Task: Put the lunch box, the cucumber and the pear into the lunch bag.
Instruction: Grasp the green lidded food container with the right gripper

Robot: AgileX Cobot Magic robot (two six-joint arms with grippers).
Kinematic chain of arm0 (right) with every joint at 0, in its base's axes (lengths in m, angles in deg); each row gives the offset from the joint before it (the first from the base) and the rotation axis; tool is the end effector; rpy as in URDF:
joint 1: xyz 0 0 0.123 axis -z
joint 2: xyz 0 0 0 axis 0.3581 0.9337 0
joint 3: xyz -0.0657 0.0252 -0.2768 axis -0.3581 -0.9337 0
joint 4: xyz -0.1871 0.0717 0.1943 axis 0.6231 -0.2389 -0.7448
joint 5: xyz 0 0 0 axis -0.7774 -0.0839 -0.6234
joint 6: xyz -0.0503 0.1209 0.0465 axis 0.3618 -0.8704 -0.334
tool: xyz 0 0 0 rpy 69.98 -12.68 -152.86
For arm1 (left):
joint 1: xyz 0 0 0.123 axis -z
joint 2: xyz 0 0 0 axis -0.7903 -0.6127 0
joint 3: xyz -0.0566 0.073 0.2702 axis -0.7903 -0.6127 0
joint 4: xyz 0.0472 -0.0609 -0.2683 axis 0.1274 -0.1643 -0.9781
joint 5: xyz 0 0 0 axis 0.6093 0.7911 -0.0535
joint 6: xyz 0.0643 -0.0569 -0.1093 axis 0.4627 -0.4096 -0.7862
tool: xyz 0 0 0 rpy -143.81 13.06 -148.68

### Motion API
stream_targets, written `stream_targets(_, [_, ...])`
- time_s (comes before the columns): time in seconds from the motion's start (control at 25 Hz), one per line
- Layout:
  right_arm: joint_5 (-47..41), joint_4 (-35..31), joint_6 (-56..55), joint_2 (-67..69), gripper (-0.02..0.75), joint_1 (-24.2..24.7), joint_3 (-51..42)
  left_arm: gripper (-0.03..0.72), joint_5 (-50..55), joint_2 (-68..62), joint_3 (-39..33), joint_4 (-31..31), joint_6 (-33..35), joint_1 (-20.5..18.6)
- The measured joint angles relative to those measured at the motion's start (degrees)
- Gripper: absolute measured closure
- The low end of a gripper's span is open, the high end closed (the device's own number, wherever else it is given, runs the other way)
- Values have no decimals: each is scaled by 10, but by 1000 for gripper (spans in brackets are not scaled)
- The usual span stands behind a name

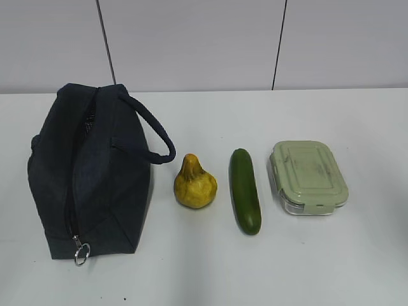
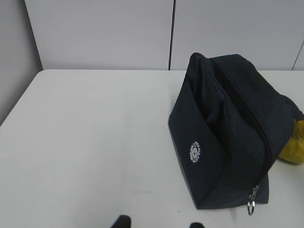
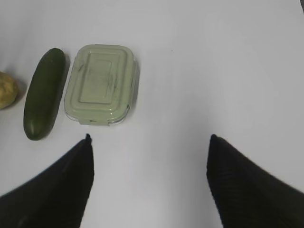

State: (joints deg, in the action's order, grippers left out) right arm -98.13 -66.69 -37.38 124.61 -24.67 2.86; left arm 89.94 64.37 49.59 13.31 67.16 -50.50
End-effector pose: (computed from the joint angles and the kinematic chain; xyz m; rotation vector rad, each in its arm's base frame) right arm 0.1875 0.0075 0.3151 -0.0417 2.2855 0.0028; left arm 0.0534 -0.0051 0.2717 0.0975 2.0486 -0.0135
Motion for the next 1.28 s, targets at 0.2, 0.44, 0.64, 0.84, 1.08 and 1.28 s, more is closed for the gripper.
stream_targets(0.2, [6, -14, -3, 135, 220, 0, 95, 450, 0, 0, 0, 0, 0, 0])
stream_targets(0.44, [9, -131, 62, 303, 235, 0, 195, 450, 0, 0, 0, 0, 0, 0])
stream_targets(0.64, [-10, -279, 166, 430, 237, 7, 265, 450, 0, 0, 0, 0, 0, 0])
stream_targets(0.84, [-80, -429, 264, 536, 256, 63, 313, 450, 0, 0, 0, 0, 0, 0])
stream_targets(1.08, [-151, -546, 365, 617, 261, 164, 319, 450, 0, 0, 0, 0, 0, 0])
stream_targets(1.28, [-169, -550, 442, 653, 262, 205, 319, 450, 0, 0, 0, 0, 0, 0])
